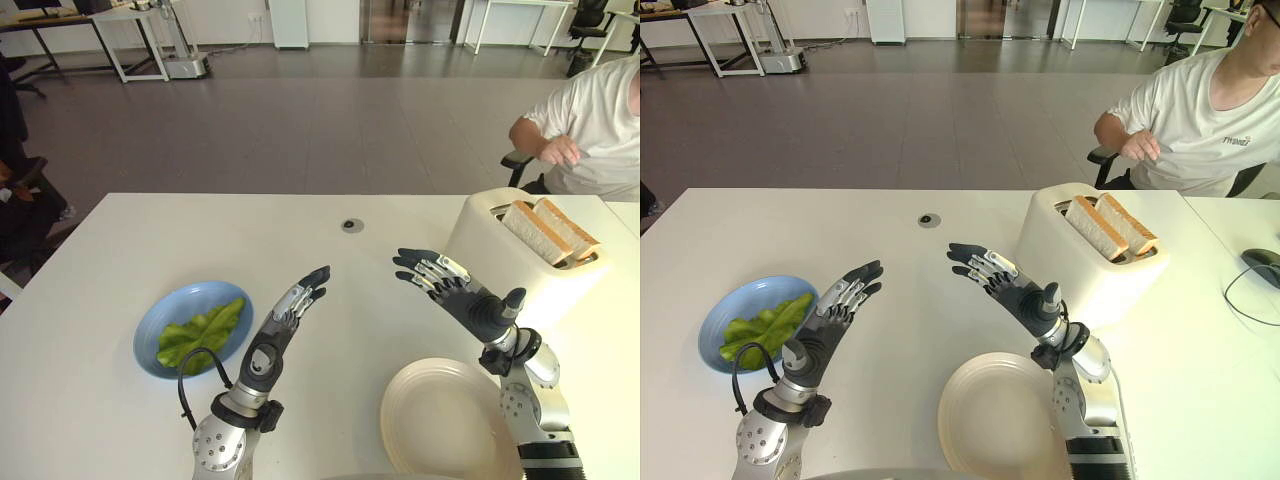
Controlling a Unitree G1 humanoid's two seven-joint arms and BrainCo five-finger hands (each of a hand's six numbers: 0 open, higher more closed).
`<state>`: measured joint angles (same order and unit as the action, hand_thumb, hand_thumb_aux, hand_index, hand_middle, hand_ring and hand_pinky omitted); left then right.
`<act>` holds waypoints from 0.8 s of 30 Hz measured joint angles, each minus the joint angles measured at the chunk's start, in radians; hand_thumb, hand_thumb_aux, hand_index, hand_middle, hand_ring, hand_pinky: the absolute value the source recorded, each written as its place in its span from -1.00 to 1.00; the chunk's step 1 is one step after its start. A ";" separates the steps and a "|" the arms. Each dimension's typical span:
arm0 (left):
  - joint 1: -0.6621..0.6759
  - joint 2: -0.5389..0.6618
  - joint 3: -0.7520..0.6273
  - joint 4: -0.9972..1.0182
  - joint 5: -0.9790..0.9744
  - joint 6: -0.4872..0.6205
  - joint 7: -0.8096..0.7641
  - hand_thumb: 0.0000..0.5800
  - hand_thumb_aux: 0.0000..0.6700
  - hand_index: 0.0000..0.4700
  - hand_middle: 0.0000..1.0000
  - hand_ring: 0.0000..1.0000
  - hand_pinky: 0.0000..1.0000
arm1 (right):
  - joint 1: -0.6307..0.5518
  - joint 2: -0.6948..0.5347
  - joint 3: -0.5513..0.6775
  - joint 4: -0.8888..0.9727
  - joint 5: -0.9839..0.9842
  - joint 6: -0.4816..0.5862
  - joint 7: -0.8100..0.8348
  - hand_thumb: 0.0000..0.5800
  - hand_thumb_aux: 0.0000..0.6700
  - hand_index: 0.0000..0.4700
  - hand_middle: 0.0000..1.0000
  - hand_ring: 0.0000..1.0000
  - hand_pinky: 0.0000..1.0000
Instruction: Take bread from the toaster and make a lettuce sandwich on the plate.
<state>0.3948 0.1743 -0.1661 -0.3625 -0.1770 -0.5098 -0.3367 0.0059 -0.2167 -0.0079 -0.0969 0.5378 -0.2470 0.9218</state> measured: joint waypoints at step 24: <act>-0.052 -0.014 -0.020 0.054 0.001 0.007 -0.015 -1.00 -1.00 -1.00 -1.00 -1.00 -1.00 | -0.229 -0.658 -0.352 0.249 -0.731 -0.053 -0.564 -1.00 -1.00 -1.00 -1.00 -1.00 -1.00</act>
<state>0.3431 0.1607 -0.1866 -0.3085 -0.1765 -0.5032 -0.3522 -0.2235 -0.8745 -0.3599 0.1522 -0.1927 -0.3001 0.3578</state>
